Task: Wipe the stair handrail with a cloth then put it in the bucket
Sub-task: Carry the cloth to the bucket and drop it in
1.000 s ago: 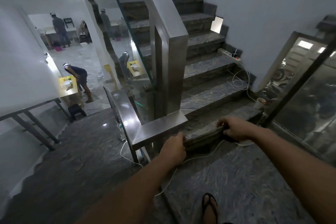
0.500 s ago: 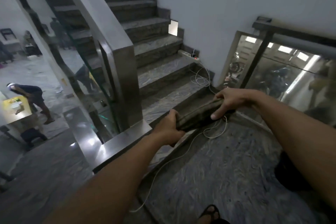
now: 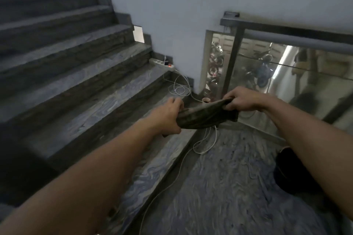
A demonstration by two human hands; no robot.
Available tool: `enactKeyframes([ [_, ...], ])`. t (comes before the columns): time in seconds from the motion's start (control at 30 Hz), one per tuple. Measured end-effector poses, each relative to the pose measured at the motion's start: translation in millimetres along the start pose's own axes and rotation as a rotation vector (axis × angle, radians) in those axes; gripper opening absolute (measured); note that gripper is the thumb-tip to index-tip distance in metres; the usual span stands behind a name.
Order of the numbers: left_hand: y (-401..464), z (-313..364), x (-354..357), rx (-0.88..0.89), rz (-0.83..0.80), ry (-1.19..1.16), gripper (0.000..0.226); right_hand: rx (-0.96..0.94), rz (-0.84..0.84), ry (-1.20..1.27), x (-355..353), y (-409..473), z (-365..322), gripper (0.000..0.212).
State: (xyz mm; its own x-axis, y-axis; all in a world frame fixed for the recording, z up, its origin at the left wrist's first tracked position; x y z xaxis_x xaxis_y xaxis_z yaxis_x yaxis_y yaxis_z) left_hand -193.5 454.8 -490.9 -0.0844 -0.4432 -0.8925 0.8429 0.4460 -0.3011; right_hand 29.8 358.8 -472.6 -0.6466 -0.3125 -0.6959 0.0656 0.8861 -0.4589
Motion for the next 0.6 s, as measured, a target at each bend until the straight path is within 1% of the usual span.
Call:
enactKeyframes([
  [0.07,40,14,-20,0.006,-0.008,-0.049,0.046,0.002,0.023,-0.003,-30,11,25,0.011],
  [0.17,91,34,-49,-0.008,-0.062,-0.232,0.026,-0.002,0.022,0.02,-72,19,58,0.007],
  [0.23,124,46,-67,-0.001,-0.1,-0.22,0.014,0.006,0.058,0.011,-101,20,80,0.02],
  [0.27,140,52,-76,0.008,-0.11,-0.191,0.011,0.005,0.081,0.004,-115,19,88,0.023],
  [0.4,188,77,-109,0.051,-0.151,-0.123,0.018,-0.026,0.122,0.053,-161,9,110,0.011],
  [0.43,198,82,-116,0.052,-0.156,-0.124,0.021,-0.019,0.13,0.049,-169,7,115,0.011],
  [0.5,217,93,-128,0.065,-0.168,-0.133,0.02,0.017,0.141,0.043,-183,5,125,0.015],
  [0.6,247,109,-143,0.094,-0.195,-0.175,0.016,0.11,0.14,0.158,-202,7,146,0.019],
])
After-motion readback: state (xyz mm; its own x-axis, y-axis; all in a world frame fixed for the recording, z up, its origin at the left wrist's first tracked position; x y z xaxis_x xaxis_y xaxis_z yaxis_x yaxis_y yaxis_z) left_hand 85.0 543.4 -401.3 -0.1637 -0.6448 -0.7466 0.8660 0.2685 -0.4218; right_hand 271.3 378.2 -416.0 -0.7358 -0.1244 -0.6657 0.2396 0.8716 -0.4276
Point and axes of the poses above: each hand's wrist, its own y-axis towards the middle knuckle, its own x-axis out of the palm, z = x × y, the point moved 4 cm from there along y, towards the middle knuckle, and after that the axes turned 15 degrees about -z, right-handed, at the moved point
